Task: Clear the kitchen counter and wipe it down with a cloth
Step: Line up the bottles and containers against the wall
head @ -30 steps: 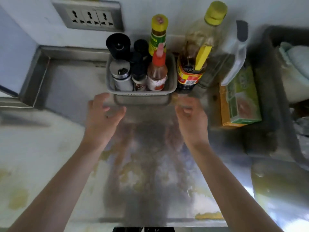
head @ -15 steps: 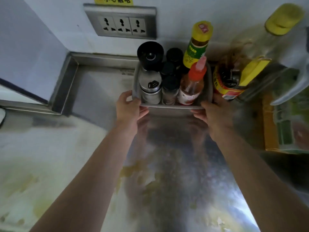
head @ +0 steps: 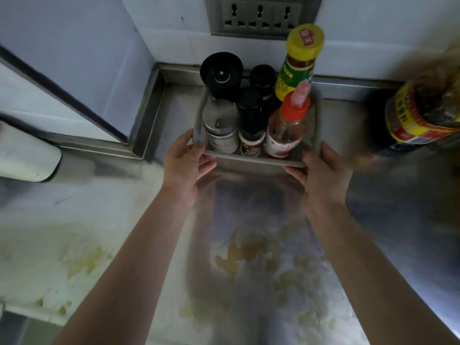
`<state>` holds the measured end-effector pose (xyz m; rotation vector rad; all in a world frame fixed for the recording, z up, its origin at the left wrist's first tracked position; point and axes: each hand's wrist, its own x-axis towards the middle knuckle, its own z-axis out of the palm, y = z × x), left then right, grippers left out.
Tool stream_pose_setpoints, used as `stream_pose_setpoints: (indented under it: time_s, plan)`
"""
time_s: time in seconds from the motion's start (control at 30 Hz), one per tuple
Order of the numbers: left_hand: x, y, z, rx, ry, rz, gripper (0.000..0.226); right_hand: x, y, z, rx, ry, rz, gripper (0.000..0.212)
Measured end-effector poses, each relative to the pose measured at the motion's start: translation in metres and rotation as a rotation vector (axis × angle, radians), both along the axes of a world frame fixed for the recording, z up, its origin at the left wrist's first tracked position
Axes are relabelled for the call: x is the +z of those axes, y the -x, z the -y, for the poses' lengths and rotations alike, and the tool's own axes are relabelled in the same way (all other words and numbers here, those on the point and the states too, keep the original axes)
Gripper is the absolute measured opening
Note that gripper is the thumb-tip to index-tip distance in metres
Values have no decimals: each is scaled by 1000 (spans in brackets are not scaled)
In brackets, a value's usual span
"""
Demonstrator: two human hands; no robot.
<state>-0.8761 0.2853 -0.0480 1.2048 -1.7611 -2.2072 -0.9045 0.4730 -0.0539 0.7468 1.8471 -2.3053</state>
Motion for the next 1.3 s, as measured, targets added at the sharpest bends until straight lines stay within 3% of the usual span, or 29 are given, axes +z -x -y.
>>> stream_pose_setpoints:
  time_s: [0.17,0.27,0.33,0.47,0.7,0.87,0.93,1.0,1.07,1.13,1.23,1.3]
  plan:
    - [-4,-5,36,112,21,-31,34,-3,0,47,4,14,11,39]
    - [-12,-11,49,168,93,-86,52,-3,3,69,9,13,16,38]
    - [-15,-15,51,120,210,-100,60,-3,5,81,2,14,16,35]
    - [-10,-15,49,-36,308,-196,51,-3,10,97,2,25,17,31]
    - [-5,1,53,28,233,-219,49,0,20,109,40,60,36,28]
    - [-10,-10,44,-109,155,-254,59,4,18,108,79,151,44,22]
    - [-10,-14,33,-109,184,-202,42,5,16,104,132,77,48,17]
    - [-14,-18,26,-124,299,-125,31,4,10,94,237,-148,24,11]
    - [-16,-25,21,-212,426,-35,39,3,1,71,265,-379,-25,29]
    - [-14,-33,13,-337,591,-50,36,6,-8,36,198,-532,-53,38]
    - [0,-35,-8,-515,795,-167,28,20,-14,-25,43,-703,-36,26]
    - [9,-31,-25,-649,849,-201,27,32,-15,-57,-86,-810,-61,29]
